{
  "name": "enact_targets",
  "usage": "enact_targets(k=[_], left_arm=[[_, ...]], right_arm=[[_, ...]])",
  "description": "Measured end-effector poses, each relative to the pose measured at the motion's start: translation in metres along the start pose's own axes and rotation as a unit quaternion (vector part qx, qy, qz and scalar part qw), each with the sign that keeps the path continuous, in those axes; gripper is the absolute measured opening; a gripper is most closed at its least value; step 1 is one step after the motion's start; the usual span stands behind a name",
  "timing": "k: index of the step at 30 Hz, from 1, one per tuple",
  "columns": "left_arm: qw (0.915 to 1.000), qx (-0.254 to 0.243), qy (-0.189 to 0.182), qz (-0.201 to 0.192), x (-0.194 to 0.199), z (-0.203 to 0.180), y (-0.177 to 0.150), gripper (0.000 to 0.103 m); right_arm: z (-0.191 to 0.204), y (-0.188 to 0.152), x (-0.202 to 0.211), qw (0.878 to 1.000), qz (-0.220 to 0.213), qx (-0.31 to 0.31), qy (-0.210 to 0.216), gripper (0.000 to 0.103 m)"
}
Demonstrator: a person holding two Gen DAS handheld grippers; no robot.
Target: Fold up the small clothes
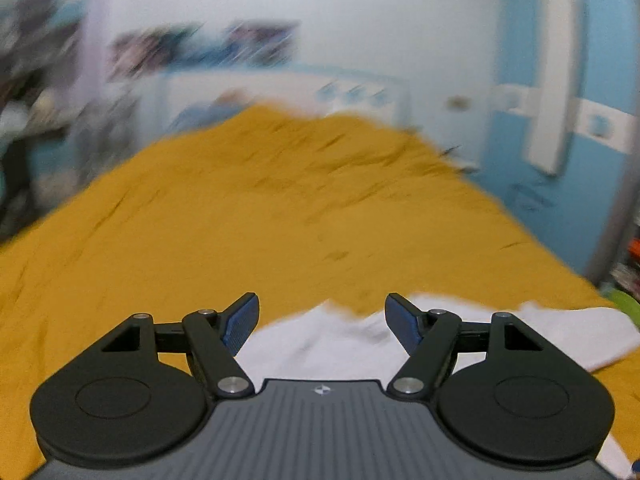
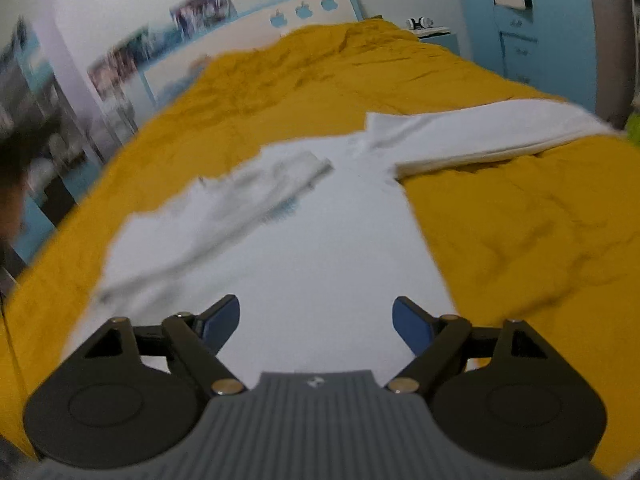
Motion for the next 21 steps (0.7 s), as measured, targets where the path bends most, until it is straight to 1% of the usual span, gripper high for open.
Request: enact_targets(k=[2,3,4,5,6,7,9,10,11,12,14,15,16,17,19,20,21], left_arm=[[0.9989,0.027,0.024,0.029,-0.006,0.037,-0.015,0.084],[0.9975,0.032,0.044,0.044,-0.012,0.053,-0.022,0.084],[0.9948,0.032,0.072,0.064,-0.020,0.070,-0.030,0.081],[0.9916,0.035,0.093,0.083,-0.030,0.081,-0.033,0.081],[0.9888,0.044,0.099,0.103,-0.041,0.095,-0.041,0.080],[0.9863,0.060,0.097,0.119,-0.051,0.102,-0.045,0.080],[0.9802,0.112,0.076,0.145,-0.073,0.119,-0.053,0.079],[0.9766,0.138,0.072,0.148,-0.085,0.128,-0.054,0.079],[0.9731,0.160,0.072,0.149,-0.089,0.125,-0.057,0.079],[0.9689,0.183,0.066,0.152,-0.100,0.129,-0.057,0.079],[0.9595,0.229,0.040,0.158,-0.117,0.133,-0.061,0.079],[0.9540,0.249,0.024,0.165,-0.128,0.131,-0.062,0.081],[0.9479,0.264,0.010,0.178,-0.140,0.130,-0.069,0.082],[0.9409,0.277,0.005,0.194,-0.151,0.131,-0.078,0.082],[0.9259,0.308,0.014,0.218,-0.165,0.136,-0.096,0.082],[0.9203,0.326,0.010,0.216,-0.165,0.137,-0.100,0.082],[0.9150,0.347,-0.003,0.206,-0.164,0.138,-0.101,0.083]], right_arm=[[0.001,0.013,-0.017,0.999,-0.019,-0.035,0.023,0.079],[0.002,0.019,-0.029,0.998,-0.020,-0.053,0.039,0.080],[0.001,0.024,-0.045,0.996,-0.005,-0.080,0.051,0.081],[0.000,0.028,-0.062,0.992,0.011,-0.108,0.059,0.083],[0.000,0.032,-0.076,0.990,0.023,-0.127,0.066,0.082],[-0.001,0.036,-0.092,0.988,0.030,-0.137,0.066,0.082],[-0.001,0.045,-0.121,0.990,0.033,-0.129,0.057,0.083],[0.000,0.049,-0.135,0.991,0.036,-0.119,0.056,0.083],[0.001,0.051,-0.149,0.991,0.041,-0.113,0.060,0.083],[0.001,0.052,-0.163,0.991,0.047,-0.109,0.062,0.082],[-0.001,0.051,-0.194,0.990,0.060,-0.110,0.060,0.080],[-0.001,0.050,-0.207,0.990,0.065,-0.112,0.062,0.076],[-0.002,0.048,-0.220,0.989,0.068,-0.119,0.062,0.075],[-0.004,0.047,-0.233,0.987,0.068,-0.130,0.064,0.075],[-0.004,0.050,-0.249,0.985,0.056,-0.150,0.069,0.075],[-0.004,0.052,-0.256,0.983,0.049,-0.161,0.076,0.075],[-0.003,0.055,-0.263,0.980,0.045,-0.174,0.083,0.075]])
Point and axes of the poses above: each gripper's, at about its wrist camera, not at the fingertips, and x roughly against the way its jaws point, z to its left, y to its top, the point moved 8 cm from there along -x, roughly the way its jaws point, and after that the axes turned 9 degrees about -z, right-handed, at the moved point
